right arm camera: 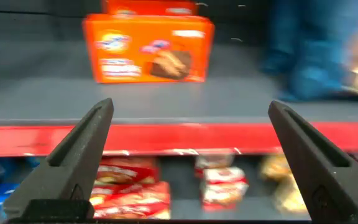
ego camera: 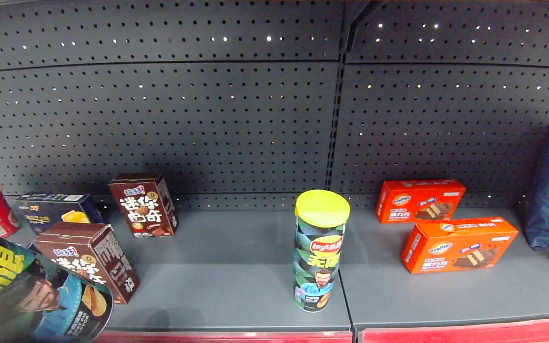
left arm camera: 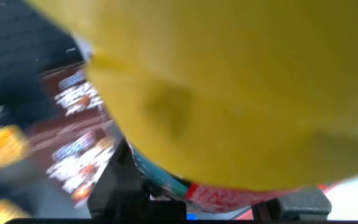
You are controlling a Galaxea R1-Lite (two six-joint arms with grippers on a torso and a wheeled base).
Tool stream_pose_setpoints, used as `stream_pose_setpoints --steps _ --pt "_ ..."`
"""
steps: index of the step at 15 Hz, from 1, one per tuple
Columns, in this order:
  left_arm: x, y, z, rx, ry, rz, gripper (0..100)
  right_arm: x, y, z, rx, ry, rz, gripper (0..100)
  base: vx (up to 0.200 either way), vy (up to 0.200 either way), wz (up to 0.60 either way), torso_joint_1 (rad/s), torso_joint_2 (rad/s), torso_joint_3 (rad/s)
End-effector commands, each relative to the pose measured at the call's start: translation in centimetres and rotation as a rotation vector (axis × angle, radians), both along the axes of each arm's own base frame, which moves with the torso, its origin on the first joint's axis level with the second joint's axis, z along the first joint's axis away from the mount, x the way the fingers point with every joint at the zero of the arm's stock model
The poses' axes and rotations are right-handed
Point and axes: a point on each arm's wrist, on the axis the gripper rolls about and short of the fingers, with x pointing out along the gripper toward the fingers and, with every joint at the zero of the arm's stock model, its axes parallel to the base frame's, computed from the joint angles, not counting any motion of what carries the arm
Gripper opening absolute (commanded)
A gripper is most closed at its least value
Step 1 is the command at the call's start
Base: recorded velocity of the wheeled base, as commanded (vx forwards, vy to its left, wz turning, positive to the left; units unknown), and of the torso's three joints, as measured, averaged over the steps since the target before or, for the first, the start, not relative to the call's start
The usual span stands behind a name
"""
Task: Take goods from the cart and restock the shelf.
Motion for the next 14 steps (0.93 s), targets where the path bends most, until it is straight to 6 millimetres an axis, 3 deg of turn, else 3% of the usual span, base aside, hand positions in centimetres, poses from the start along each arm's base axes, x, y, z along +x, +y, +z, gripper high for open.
stream_pose_setpoints --steps 1,4,9,14 --pt "-0.1 0.0 0.6 0.002 -0.026 0.003 0 0.0 0.0 0.0 -0.001 0.005 0.000 100 0.000 0.000 0.00 0.000 0.00 0.000" --pt "0.8 0.0 0.6 0.078 -0.031 -0.004 0 0.0 0.0 0.0 -0.001 0.005 0.000 100 0.000 0.000 0.00 0.000 0.00 0.000" --pt "4.6 -0.7 2.1 0.083 0.039 -0.129 0 0.0 0.0 0.0 -0.006 0.007 0.008 100 0.000 0.000 0.00 0.000 0.00 0.000" --pt "11.1 -4.1 2.2 0.058 0.129 -0.336 0 0.0 0.1 0.0 -0.010 0.005 0.055 100 0.000 0.000 0.00 0.000 0.00 0.000"
